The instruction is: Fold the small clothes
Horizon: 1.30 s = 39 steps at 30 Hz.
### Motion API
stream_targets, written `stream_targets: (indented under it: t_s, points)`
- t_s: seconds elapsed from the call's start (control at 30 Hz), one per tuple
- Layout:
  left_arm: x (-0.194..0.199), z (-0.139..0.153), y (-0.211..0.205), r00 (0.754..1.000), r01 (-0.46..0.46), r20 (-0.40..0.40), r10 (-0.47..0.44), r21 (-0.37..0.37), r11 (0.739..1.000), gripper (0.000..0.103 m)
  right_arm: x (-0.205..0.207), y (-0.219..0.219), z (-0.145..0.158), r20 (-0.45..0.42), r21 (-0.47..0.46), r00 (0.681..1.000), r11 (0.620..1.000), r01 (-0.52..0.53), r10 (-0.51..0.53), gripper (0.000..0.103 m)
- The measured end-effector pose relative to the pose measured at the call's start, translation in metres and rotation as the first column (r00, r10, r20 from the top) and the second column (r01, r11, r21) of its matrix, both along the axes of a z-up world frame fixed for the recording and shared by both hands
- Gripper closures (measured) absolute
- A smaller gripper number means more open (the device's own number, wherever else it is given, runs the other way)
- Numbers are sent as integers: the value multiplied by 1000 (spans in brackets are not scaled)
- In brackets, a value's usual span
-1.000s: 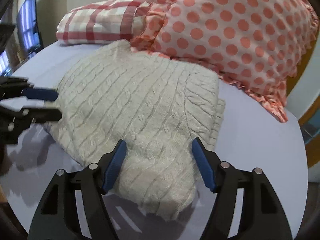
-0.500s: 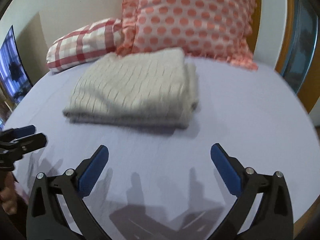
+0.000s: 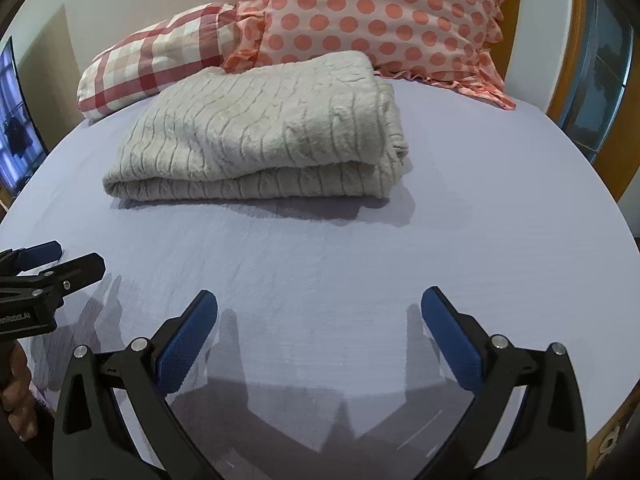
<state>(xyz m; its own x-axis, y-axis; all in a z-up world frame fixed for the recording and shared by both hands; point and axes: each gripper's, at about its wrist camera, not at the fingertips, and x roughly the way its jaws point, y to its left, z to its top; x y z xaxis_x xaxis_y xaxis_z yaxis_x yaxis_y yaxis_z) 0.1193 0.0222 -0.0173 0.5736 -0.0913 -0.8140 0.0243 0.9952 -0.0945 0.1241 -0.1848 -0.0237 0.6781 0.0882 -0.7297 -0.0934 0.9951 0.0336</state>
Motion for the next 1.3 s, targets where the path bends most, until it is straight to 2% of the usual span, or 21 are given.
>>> stream_targets:
  t_s: [0.13, 0.23, 1.3]
  points:
    - [-1, -2, -5, 1000, -9, 4, 9, 37, 999, 2, 2, 2, -2, -15, -13, 1000, 1000, 1, -1, 1]
    - [-4, -5, -15, 1000, -10, 8, 9, 111, 994, 2, 5, 3, -4, -41, -14, 999, 1000, 7, -7, 1]
    - [-3, -5, -12, 1000, 11, 20, -13, 103, 995, 2, 5, 5, -8, -51, -20, 999, 1000, 1, -2, 1]
